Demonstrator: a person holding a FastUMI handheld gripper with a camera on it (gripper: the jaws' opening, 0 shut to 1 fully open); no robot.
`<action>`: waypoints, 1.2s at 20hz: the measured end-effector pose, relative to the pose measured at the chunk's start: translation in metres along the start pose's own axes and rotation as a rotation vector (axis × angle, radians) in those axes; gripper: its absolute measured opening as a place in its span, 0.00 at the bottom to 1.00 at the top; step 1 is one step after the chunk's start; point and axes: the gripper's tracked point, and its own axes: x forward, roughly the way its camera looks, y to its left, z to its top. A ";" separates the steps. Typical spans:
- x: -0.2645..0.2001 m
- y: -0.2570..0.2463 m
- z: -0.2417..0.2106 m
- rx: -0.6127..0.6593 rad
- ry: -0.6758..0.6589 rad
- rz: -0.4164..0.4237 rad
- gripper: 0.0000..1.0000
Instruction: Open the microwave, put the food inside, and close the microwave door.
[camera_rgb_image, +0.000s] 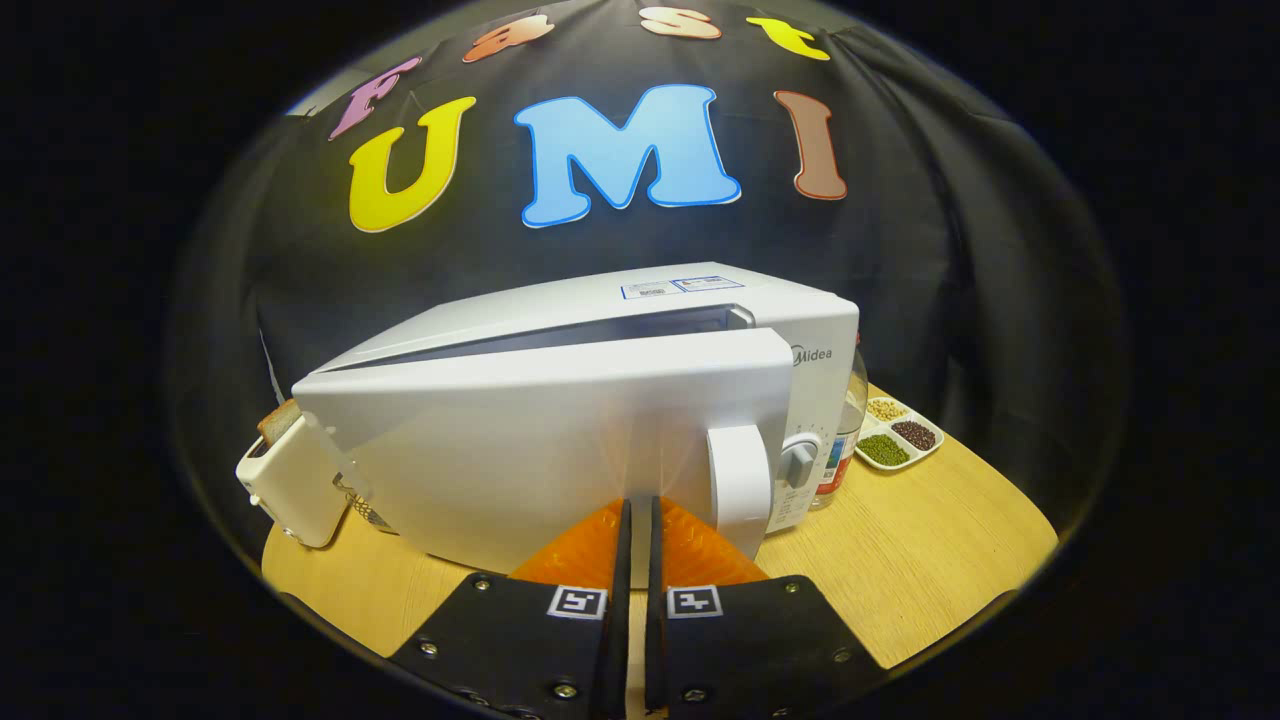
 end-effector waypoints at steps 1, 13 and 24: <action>0.006 -0.001 0.002 -0.005 -0.001 -0.003 0.08; 0.013 -0.005 0.025 0.031 -0.021 -0.016 0.06; -0.125 0.008 0.080 -0.131 -0.243 0.043 0.06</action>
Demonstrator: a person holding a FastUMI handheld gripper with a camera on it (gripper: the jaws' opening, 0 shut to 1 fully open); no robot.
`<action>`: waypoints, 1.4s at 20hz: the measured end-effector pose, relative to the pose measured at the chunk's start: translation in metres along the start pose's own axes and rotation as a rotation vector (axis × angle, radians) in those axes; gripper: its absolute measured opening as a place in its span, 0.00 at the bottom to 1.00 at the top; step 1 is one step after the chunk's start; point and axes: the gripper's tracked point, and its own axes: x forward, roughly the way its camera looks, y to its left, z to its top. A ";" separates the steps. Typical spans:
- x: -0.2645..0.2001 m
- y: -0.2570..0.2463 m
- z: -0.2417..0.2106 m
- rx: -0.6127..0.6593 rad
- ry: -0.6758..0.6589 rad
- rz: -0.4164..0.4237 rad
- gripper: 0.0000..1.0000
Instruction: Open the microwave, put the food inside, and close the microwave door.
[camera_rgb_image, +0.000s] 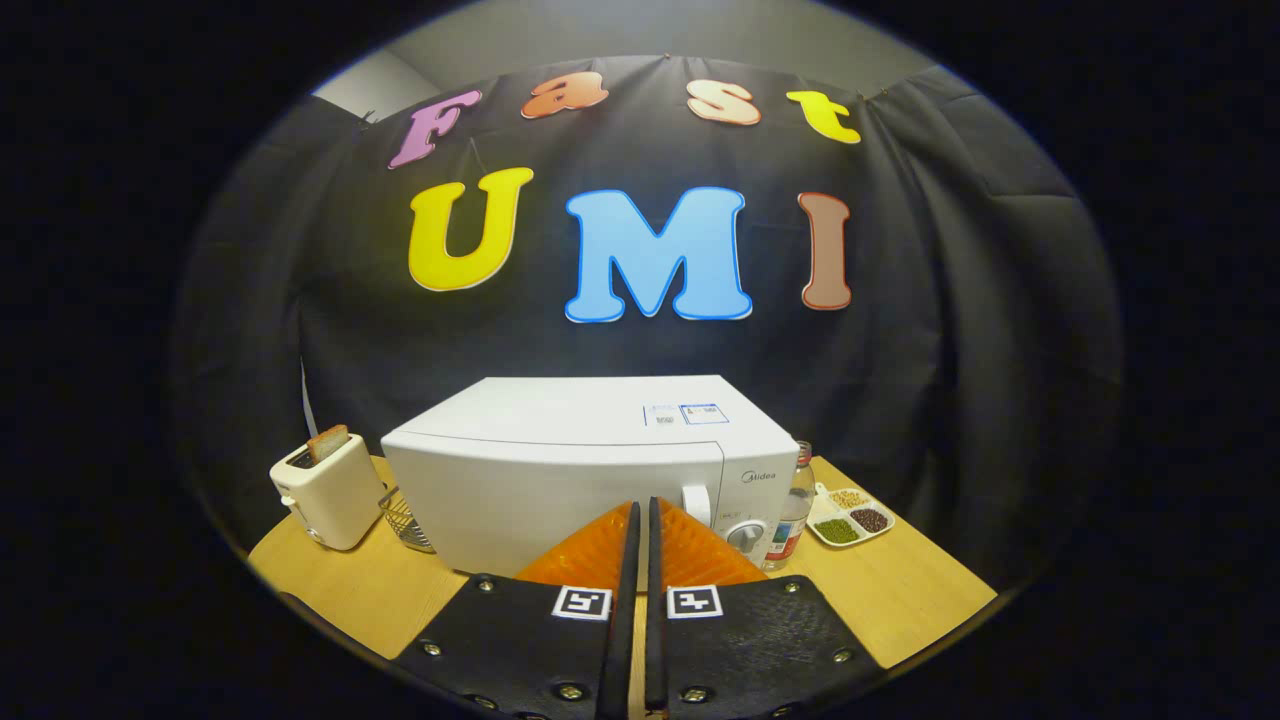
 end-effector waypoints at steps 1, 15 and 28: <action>-0.013 0.000 0.007 -0.005 -0.019 0.006 0.06; -0.147 0.006 0.069 -0.016 -0.201 0.015 0.97; -0.199 -0.019 0.075 0.021 -0.253 0.005 0.97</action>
